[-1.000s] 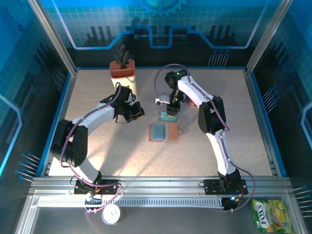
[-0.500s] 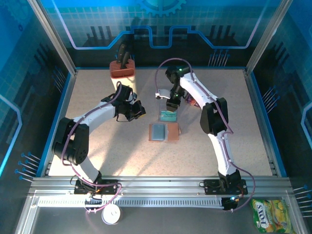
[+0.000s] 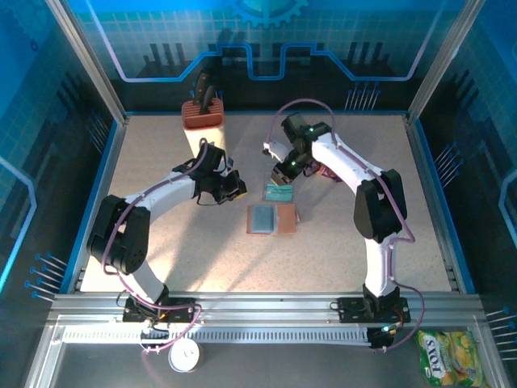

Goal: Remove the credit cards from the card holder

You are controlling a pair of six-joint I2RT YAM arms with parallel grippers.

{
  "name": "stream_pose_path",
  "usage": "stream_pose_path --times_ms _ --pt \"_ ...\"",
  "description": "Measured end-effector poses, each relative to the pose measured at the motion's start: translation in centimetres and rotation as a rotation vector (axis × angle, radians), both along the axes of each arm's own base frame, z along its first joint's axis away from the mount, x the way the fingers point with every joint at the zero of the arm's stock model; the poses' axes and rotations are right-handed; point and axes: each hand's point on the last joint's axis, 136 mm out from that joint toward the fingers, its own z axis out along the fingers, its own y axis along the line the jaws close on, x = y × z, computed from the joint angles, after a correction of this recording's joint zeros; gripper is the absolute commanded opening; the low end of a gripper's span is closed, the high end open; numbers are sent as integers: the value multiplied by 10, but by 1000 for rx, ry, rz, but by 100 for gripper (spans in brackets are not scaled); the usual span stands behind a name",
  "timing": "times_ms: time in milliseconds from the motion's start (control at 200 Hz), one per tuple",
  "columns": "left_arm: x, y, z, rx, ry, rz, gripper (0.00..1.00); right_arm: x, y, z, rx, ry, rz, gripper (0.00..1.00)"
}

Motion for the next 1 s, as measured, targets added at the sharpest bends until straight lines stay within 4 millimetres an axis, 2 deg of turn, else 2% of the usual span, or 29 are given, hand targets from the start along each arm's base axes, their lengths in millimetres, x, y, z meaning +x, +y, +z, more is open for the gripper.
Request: stream_pose_path --times_ms 165,295,400,570,765,1000 --pt "-12 -7 -12 0 24 -11 6 -36 7 -30 20 138 -261 32" --pt "-24 -13 -23 1 50 -22 6 -43 8 -49 13 186 -408 47" --pt "-31 -17 -30 2 57 -32 6 -45 0 -63 -23 178 -496 52" --pt "-40 -16 -41 9 78 -25 6 -30 -3 -64 -32 109 -572 54" --pt "-39 -16 -41 13 72 -22 6 -12 -7 -64 -56 49 -625 52" --pt "-38 -15 -40 17 64 -19 6 10 -3 -70 -62 17 -658 49"
